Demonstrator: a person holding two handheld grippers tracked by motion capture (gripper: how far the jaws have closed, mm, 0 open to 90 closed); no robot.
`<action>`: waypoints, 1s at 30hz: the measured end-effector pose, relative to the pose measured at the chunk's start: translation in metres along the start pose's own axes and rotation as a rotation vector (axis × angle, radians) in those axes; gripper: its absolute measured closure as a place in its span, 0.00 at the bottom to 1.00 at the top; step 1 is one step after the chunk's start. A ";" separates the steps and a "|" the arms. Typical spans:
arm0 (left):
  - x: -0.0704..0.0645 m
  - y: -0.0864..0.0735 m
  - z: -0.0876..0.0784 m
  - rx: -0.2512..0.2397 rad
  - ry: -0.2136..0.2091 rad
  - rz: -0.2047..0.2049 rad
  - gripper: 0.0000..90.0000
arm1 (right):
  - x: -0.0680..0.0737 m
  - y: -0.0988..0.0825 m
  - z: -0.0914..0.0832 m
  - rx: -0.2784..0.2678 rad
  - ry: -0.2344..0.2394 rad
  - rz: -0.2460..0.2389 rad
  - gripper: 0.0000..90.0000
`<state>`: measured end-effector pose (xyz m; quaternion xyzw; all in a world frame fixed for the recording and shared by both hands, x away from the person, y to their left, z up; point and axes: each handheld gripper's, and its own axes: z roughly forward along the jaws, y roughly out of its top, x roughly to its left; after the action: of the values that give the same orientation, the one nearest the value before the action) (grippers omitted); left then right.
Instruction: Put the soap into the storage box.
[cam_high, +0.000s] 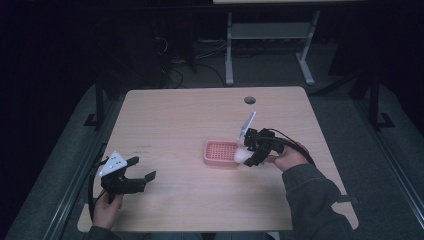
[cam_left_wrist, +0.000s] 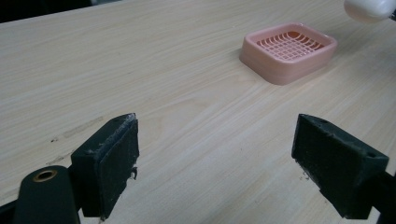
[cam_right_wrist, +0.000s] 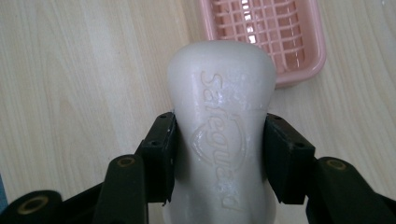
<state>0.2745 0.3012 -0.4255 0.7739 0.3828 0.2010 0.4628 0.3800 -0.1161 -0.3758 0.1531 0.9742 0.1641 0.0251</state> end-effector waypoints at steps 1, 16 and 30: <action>0.000 0.000 0.000 0.000 0.000 0.000 0.16 | -0.001 0.002 0.000 -0.002 0.000 -0.002 0.54; 0.000 0.000 0.000 -0.002 -0.001 -0.003 0.16 | -0.010 0.028 0.008 -0.012 0.012 -0.023 0.54; 0.000 0.000 0.000 0.000 -0.002 0.001 0.16 | -0.015 0.042 0.014 -0.012 0.023 -0.038 0.54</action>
<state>0.2747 0.3007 -0.4255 0.7744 0.3818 0.2005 0.4629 0.4078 -0.0784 -0.3749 0.1323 0.9761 0.1713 0.0177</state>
